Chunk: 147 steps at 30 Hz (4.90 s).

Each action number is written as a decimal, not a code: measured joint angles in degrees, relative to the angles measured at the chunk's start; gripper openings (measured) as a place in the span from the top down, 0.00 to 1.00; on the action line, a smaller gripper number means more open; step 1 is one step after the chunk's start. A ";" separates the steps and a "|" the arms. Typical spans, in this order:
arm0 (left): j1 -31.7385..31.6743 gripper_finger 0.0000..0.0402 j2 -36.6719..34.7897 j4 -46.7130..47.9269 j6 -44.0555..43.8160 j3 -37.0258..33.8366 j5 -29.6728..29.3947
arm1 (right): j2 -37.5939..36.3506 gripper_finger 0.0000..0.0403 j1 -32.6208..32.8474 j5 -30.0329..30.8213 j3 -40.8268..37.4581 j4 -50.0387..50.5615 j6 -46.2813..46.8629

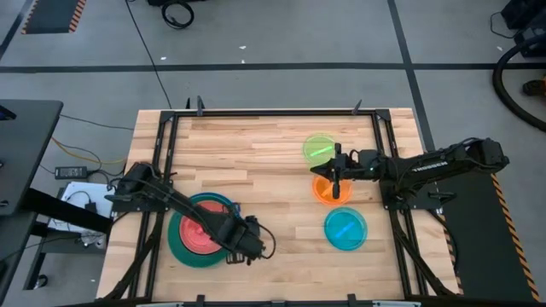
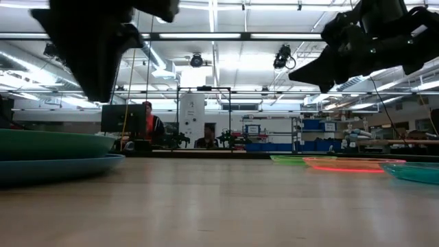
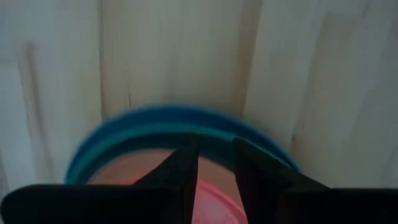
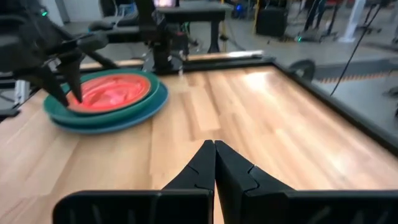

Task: Stack plastic plates
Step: Stack the light orange plate on top of the pink plate

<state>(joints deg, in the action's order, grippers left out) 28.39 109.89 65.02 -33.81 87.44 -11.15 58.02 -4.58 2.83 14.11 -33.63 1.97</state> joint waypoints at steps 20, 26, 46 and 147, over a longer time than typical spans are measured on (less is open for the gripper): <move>-8.40 0.73 -0.02 -18.41 27.82 -0.09 -2.02 | -0.02 0.97 11.19 2.61 0.00 10.78 11.16; -10.57 0.73 -0.02 -25.79 36.41 -0.09 -2.19 | -0.01 0.97 15.60 11.20 0.00 16.96 14.77; -19.40 0.73 7.88 -46.57 64.56 -0.11 -2.19 | -0.20 0.97 18.08 30.18 4.92 59.13 48.27; -22.85 0.99 12.72 -43.21 75.00 -0.10 4.98 | -14.95 0.98 2.40 17.78 5.70 48.21 21.73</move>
<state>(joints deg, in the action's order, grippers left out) 5.53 122.61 21.81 41.19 87.34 -6.17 43.07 -2.17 20.61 19.81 14.58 23.70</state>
